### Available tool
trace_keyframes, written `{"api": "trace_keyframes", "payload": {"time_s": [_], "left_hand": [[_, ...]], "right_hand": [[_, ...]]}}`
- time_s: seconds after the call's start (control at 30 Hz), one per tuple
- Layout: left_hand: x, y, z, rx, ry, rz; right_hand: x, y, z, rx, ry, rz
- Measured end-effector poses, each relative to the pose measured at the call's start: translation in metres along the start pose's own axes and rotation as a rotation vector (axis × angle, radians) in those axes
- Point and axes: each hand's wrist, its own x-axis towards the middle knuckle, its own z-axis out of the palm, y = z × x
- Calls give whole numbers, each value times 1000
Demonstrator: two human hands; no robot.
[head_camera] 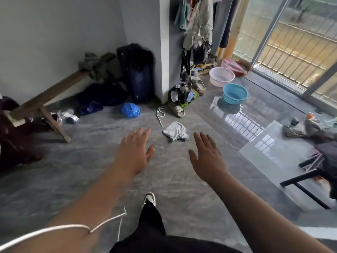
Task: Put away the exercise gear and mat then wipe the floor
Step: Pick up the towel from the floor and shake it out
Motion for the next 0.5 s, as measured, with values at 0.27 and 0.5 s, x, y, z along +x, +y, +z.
{"api": "trace_keyframes", "payload": {"time_s": [0.27, 0.5], "left_hand": [[224, -60, 14, -23, -128, 90], [403, -67, 77, -23, -201, 124]], "right_hand": [[195, 1, 16, 74, -27, 185], [354, 69, 37, 88, -45, 271]]}}
